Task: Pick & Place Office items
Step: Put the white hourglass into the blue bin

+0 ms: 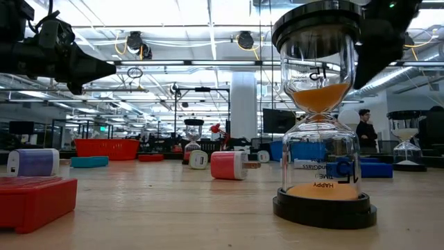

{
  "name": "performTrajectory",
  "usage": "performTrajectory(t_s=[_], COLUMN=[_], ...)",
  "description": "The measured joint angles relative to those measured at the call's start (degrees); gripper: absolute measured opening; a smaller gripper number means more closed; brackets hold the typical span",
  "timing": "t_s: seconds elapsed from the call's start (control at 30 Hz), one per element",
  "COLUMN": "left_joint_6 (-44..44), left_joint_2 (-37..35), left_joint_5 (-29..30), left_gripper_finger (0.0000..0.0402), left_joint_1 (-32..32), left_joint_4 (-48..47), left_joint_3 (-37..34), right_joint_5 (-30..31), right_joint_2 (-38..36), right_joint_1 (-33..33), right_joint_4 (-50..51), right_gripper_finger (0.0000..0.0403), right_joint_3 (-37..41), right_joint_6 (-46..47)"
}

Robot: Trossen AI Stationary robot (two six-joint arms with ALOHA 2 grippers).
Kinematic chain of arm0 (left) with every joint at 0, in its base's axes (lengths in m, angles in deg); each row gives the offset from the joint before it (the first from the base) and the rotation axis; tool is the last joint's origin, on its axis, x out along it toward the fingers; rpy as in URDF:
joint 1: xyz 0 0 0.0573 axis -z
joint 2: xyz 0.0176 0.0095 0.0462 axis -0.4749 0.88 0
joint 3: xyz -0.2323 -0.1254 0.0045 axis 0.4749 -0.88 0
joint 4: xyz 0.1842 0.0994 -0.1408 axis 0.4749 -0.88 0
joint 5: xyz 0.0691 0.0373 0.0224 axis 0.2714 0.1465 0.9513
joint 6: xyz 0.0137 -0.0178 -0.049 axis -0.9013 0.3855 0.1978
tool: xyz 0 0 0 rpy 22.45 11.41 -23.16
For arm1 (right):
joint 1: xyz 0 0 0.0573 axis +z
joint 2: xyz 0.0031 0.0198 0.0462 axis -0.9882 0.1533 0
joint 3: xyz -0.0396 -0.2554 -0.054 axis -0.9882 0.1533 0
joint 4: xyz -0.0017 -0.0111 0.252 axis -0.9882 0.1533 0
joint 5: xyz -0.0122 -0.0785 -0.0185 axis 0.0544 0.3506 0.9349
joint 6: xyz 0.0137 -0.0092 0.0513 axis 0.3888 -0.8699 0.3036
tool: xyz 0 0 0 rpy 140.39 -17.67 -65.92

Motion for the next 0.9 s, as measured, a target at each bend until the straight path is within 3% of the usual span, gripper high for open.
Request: performTrajectory(t_s=[0.17,0.37,0.67,0.9], left_joint_6=[0.0,0.0,0.0,0.0], left_joint_2=[0.0,0.0,0.0,0.0], left_joint_5=[0.0,0.0,0.0,0.0], left_gripper_finger=[0.004,0.004,0.004,0.004], left_joint_1=[0.0,0.0,0.0,0.0], left_joint_4=[0.0,0.0,0.0,0.0], left_joint_3=[0.0,0.0,0.0,0.0], right_joint_5=[-0.1,-0.1,-1.7,-4.7], right_joint_2=[0.2,0.1,-0.7,-0.6], right_joint_1=[4.6,6.6,6.6,6.6], right_joint_4=[10.4,17.9,17.5,7.6], right_gripper_finger=[0.0037,0.0134,0.0282,0.0304], right_joint_3=[-2.1,-1.1,0.2,8.9], right_joint_6=[12.0,18.6,20.2,16.9])
